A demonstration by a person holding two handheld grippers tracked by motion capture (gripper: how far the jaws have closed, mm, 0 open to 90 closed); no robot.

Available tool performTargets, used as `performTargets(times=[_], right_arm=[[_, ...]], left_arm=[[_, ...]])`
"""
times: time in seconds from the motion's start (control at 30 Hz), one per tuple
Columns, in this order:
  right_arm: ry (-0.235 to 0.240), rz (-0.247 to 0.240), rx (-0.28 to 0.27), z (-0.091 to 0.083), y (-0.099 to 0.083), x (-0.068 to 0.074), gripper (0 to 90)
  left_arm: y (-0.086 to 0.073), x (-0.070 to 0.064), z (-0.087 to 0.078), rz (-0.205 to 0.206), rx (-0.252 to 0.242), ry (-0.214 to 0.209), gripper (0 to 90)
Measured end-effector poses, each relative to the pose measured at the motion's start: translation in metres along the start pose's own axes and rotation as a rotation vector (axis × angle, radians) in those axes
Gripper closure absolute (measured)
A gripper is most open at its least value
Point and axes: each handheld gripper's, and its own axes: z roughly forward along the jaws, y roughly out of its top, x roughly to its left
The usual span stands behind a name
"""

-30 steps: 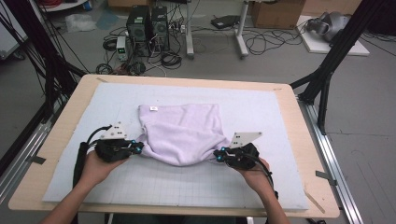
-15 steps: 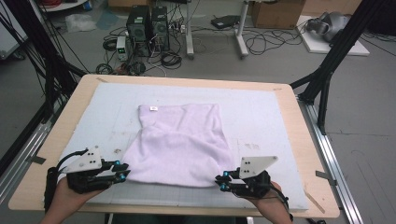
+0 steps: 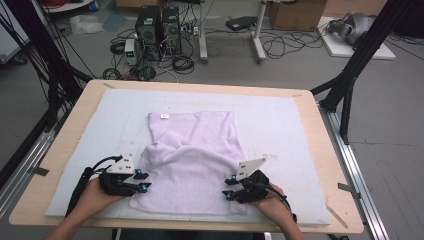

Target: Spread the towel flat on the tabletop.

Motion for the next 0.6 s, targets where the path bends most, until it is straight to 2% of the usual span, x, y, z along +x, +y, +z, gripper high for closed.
performTargets(times=[0.03,0.07,0.1,0.17,0.2,0.27,0.37,0.47,0.57,0.6], right_arm=[[0.002,0.008,-0.004,0.000,0.000,0.000,67.1],[0.001,0.022,-0.011,0.001,-0.001,-0.002,72.4],[0.008,0.033,-0.019,0.001,-0.002,-0.003,79.8],[0.043,0.055,-0.024,0.001,-0.003,-0.007,86.5],[0.049,0.056,-0.024,0.001,-0.003,-0.007,87.2],[0.045,0.041,-0.015,0.000,-0.002,-0.005,87.7],[0.059,0.044,-0.032,-0.006,-0.001,0.002,87.8],[0.064,0.028,-0.080,-0.020,0.004,0.016,87.8],[0.086,0.008,-0.112,-0.035,0.009,0.034,87.8],[0.113,-0.006,-0.111,-0.039,0.012,0.041,87.8]], left_arm=[[-0.001,0.001,0.000,-0.006,-0.001,0.001,74.2],[0.000,0.002,-0.001,-0.005,0.006,0.006,78.3],[0.000,0.001,0.000,-0.007,0.008,0.001,86.0],[0.003,-0.003,-0.001,0.009,0.029,0.011,87.7],[0.005,-0.003,-0.003,0.026,0.048,-0.001,88.0],[0.004,-0.006,-0.008,0.013,0.022,-0.010,88.2],[0.002,-0.012,-0.026,0.018,0.000,-0.005,88.3],[0.005,-0.023,-0.050,0.058,-0.007,0.027,88.3],[0.011,-0.040,-0.073,0.102,-0.028,0.021,88.2],[0.013,-0.047,-0.080,0.120,-0.033,0.012,87.9]])
